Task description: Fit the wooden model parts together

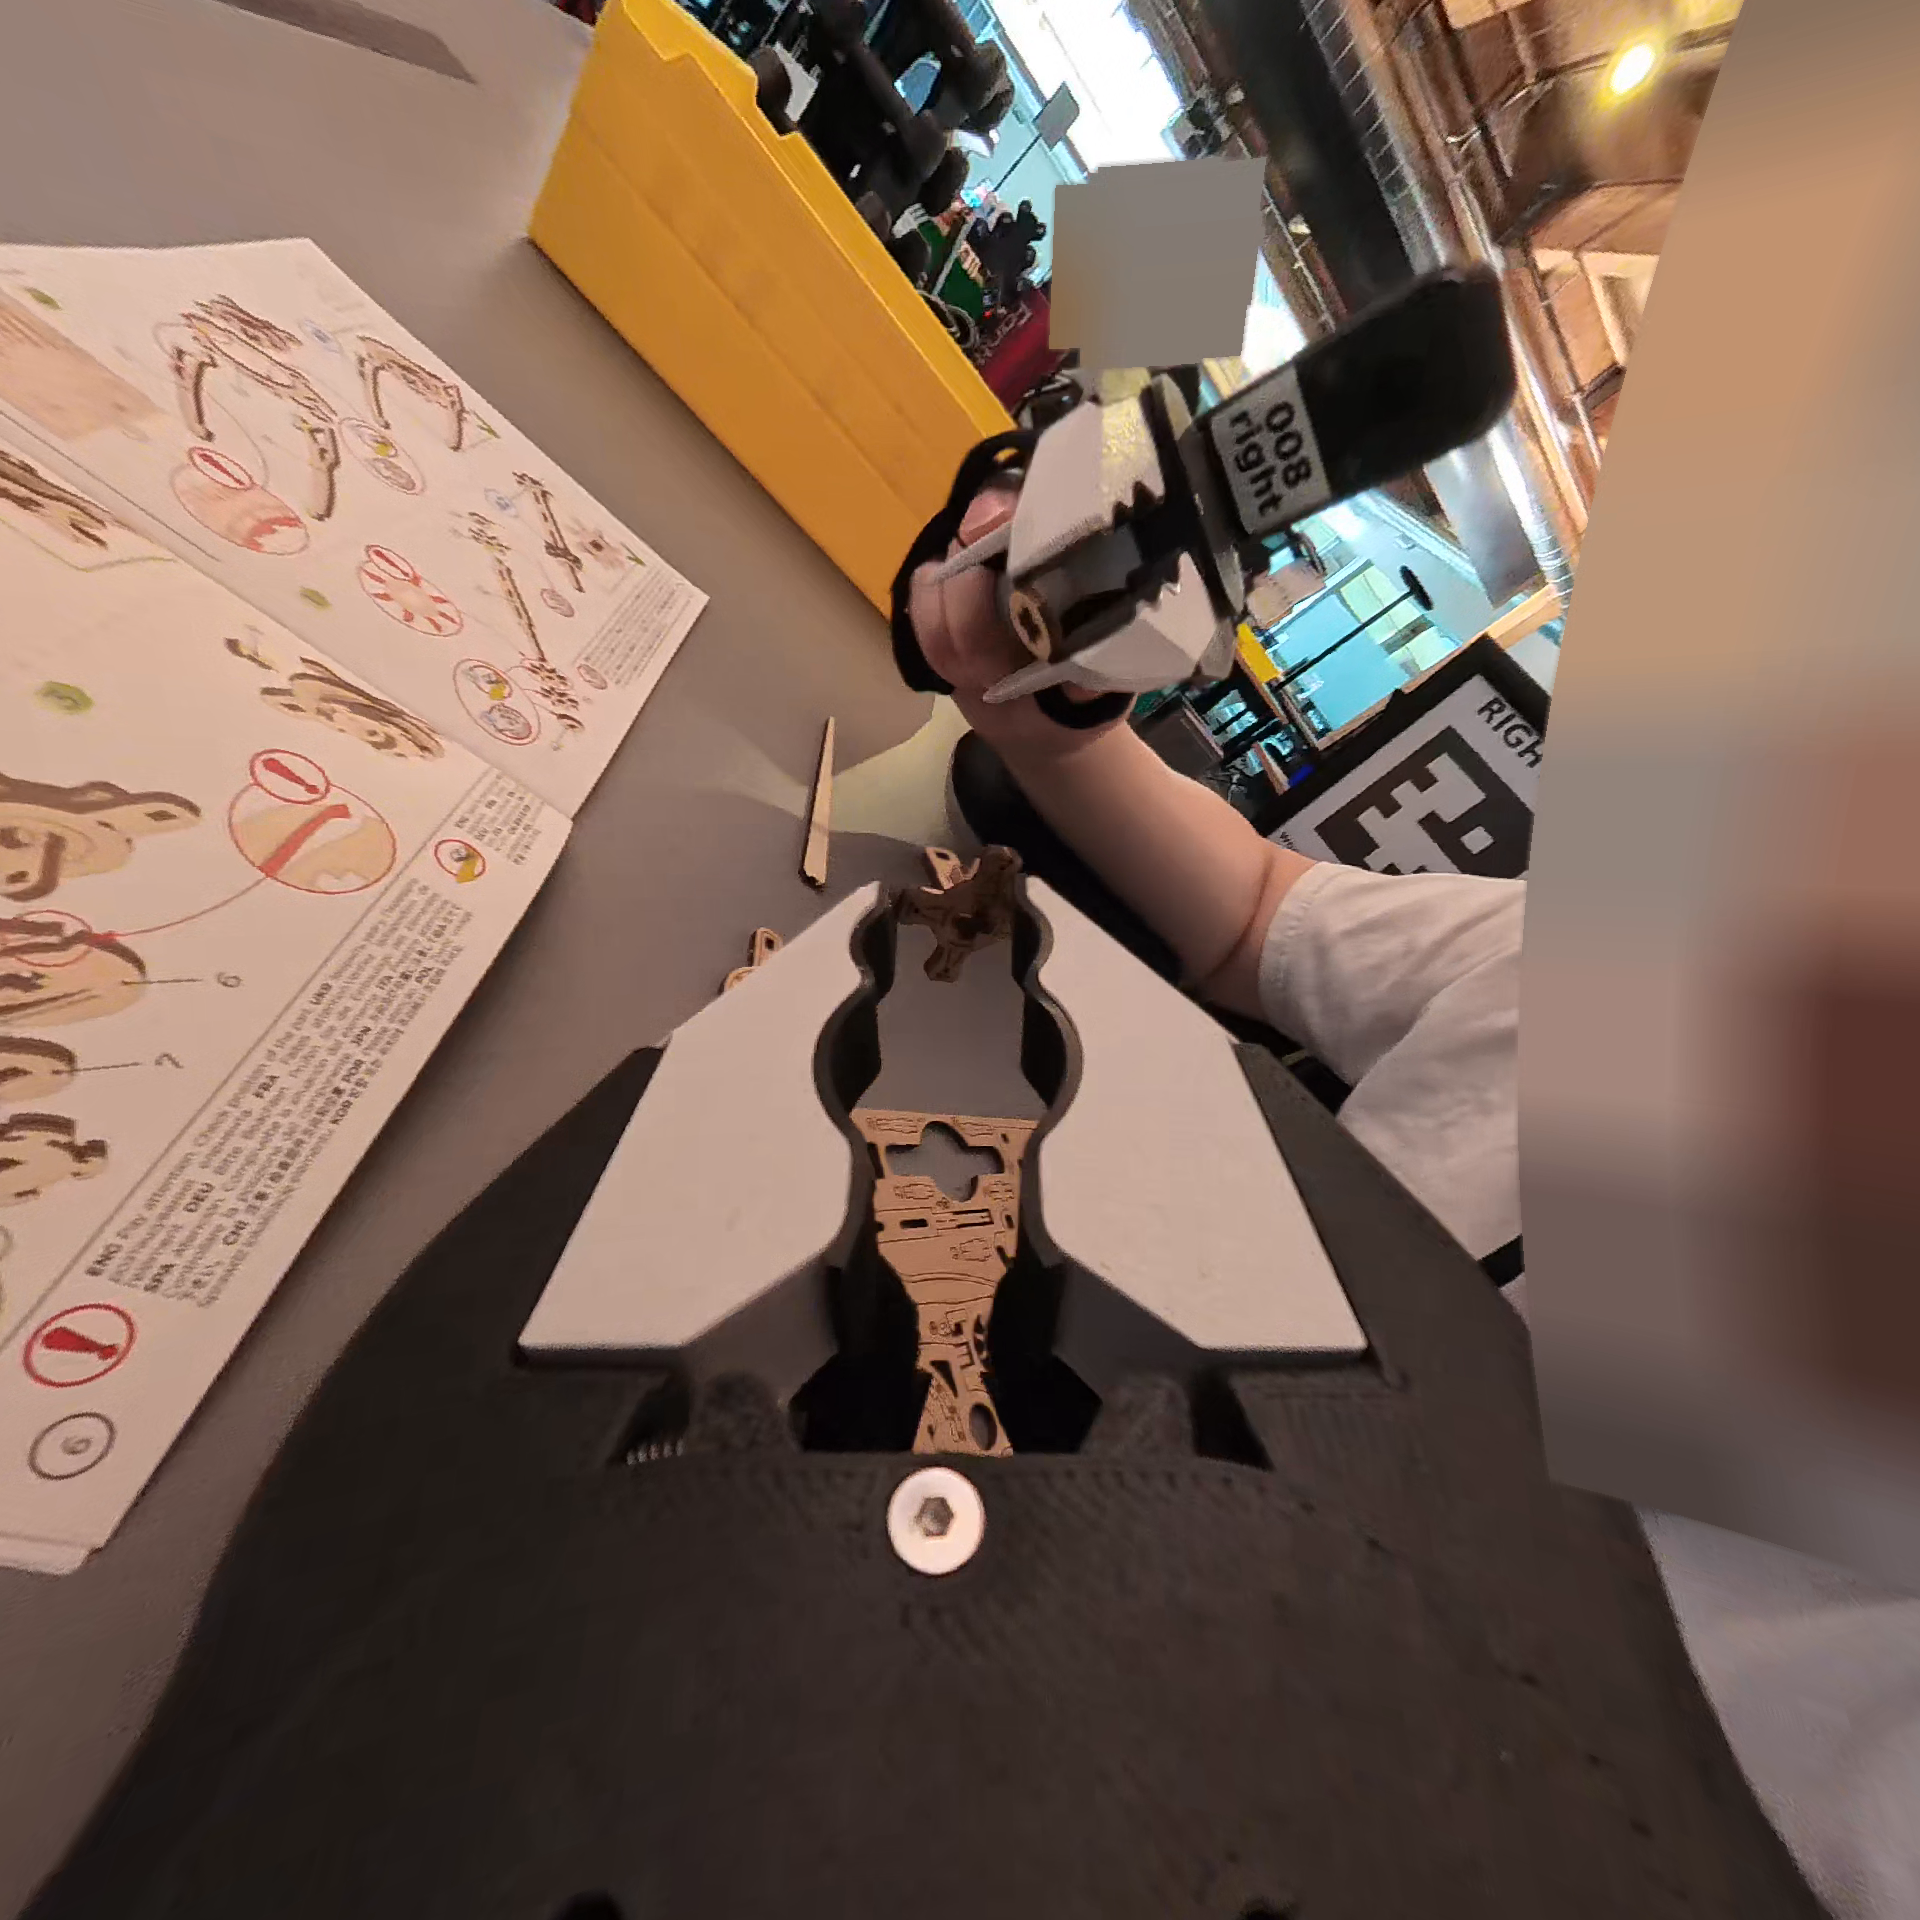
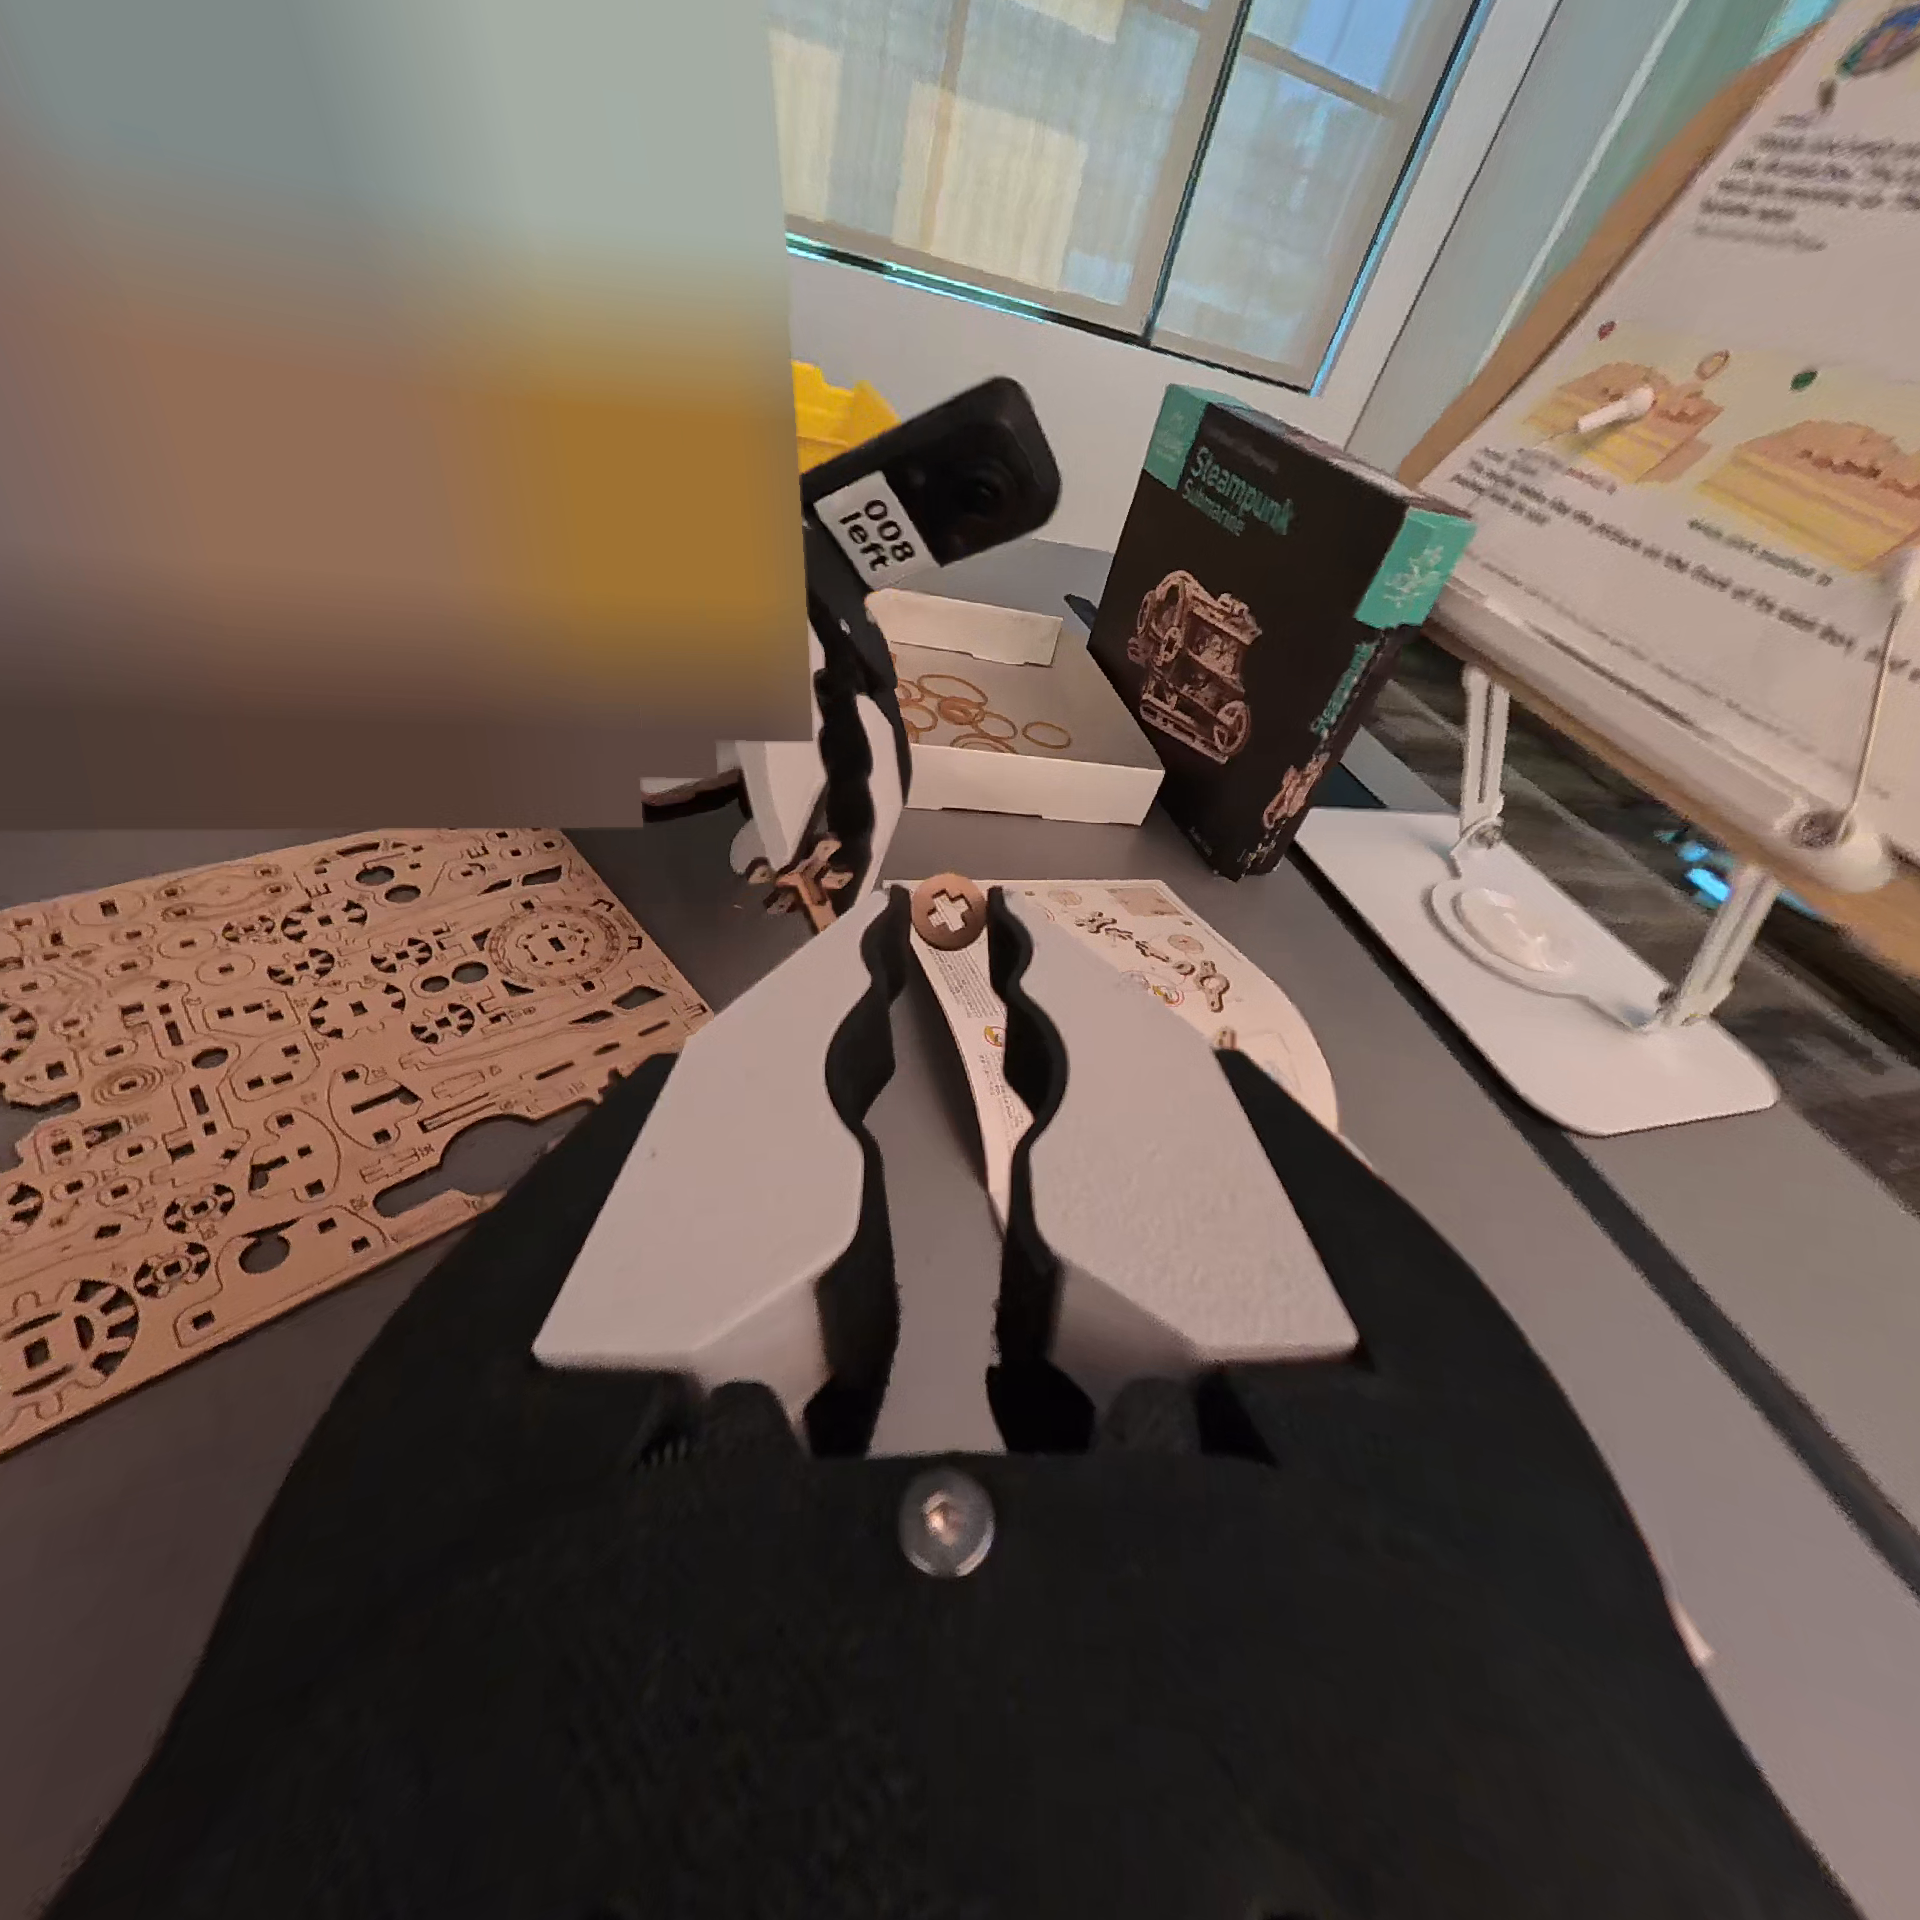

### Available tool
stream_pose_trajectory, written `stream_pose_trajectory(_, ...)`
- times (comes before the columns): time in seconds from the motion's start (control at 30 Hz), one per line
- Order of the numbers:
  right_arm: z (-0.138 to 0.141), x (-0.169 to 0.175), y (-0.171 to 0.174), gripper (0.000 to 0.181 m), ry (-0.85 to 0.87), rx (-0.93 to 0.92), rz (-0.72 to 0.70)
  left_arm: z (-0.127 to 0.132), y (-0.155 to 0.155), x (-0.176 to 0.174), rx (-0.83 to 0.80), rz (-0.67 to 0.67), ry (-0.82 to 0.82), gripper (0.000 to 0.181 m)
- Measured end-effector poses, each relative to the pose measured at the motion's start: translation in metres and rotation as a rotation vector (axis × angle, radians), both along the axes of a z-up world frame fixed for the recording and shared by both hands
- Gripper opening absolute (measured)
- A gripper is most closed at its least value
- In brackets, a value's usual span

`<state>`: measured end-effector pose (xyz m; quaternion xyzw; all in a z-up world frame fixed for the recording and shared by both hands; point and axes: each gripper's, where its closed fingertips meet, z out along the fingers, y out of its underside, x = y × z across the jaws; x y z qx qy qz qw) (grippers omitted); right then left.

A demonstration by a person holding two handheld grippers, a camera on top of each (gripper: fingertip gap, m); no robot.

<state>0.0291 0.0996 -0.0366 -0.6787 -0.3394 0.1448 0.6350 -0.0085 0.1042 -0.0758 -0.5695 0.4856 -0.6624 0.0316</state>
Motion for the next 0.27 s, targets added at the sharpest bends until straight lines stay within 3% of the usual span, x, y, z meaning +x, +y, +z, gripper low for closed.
stream_pose_trajectory(0.13,0.009,-0.016,-0.013,0.013,-0.046,0.095,0.080,0.004,-0.003,-0.001,-0.012,-0.023,-0.027,0.019)
stream_pose_trajectory(0.27,0.030,-0.022,-0.027,0.013,0.202,0.055,0.229,0.022,-0.018,-0.005,-0.075,-0.111,-0.119,0.019)
